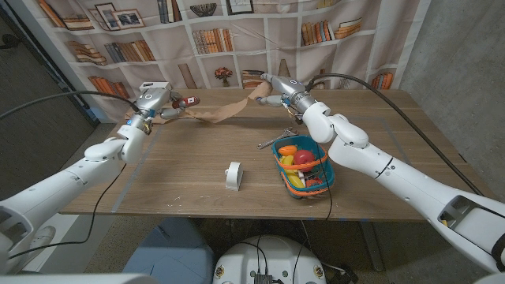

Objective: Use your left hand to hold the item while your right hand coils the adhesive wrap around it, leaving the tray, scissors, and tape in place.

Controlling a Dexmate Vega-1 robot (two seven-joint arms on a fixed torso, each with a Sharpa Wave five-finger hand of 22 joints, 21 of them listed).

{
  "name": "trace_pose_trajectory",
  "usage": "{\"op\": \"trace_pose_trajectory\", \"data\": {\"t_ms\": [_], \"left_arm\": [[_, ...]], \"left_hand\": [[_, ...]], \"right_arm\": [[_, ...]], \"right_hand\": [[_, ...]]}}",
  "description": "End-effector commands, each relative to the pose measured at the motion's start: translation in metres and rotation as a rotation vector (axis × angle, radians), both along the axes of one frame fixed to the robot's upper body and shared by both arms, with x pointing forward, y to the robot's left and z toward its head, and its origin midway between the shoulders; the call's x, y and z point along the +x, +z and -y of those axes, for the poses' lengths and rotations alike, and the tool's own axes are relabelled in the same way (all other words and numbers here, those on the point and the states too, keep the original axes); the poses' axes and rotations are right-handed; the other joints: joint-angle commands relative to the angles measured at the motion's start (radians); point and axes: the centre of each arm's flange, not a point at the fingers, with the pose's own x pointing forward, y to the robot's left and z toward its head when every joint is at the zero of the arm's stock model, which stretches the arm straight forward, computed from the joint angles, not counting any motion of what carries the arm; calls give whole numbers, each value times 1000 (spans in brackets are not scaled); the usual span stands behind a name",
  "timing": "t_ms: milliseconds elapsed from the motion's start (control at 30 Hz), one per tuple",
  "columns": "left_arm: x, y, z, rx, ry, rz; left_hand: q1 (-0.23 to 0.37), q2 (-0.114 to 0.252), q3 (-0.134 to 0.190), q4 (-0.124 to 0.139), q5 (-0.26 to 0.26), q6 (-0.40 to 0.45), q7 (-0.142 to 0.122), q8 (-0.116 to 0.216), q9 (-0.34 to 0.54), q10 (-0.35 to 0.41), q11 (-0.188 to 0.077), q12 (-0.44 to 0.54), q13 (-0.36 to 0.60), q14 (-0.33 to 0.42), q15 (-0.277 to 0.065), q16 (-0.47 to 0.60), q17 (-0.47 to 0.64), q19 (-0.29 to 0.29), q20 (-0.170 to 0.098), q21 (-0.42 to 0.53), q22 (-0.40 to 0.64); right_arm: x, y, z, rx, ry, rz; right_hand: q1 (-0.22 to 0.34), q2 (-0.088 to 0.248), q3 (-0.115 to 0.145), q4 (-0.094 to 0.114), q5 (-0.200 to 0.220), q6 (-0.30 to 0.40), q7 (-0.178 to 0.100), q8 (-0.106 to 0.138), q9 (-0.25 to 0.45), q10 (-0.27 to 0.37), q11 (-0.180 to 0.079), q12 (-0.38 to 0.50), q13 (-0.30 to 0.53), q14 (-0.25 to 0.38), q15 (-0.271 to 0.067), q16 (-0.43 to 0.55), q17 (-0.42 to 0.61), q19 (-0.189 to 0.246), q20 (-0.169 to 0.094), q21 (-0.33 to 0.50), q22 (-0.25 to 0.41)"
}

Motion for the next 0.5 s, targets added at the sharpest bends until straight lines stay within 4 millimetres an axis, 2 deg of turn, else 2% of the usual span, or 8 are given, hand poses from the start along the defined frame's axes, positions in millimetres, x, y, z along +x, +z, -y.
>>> {"op": "trace_pose_trajectory", "data": {"t_ms": [33,500], "left_arm": [[7,10,15,25,-35,8],[15,17,29,46,-69,11]], "left_hand": [[166,173,16,8,4,25,-21,2,3,10,3,5,3,10,2,4,5,9,0,6,1],[164,171,18,8,3,24,-21,-1,4,9,-2,3,3,10,2,3,5,6,-1,16,1]], "right_arm": [[-12,-5,10,23,-6,9],[-22,-6,13,21,24,24]], "right_hand": [[4,7,-4,0,5,9,-3,-6,4,31,-24,10,6,7,-5,10,2,-7,0,-4,4],[3,6,-6,3,6,11,-8,-8,4,29,-31,15,11,5,-10,10,6,-11,0,-5,4]]}}
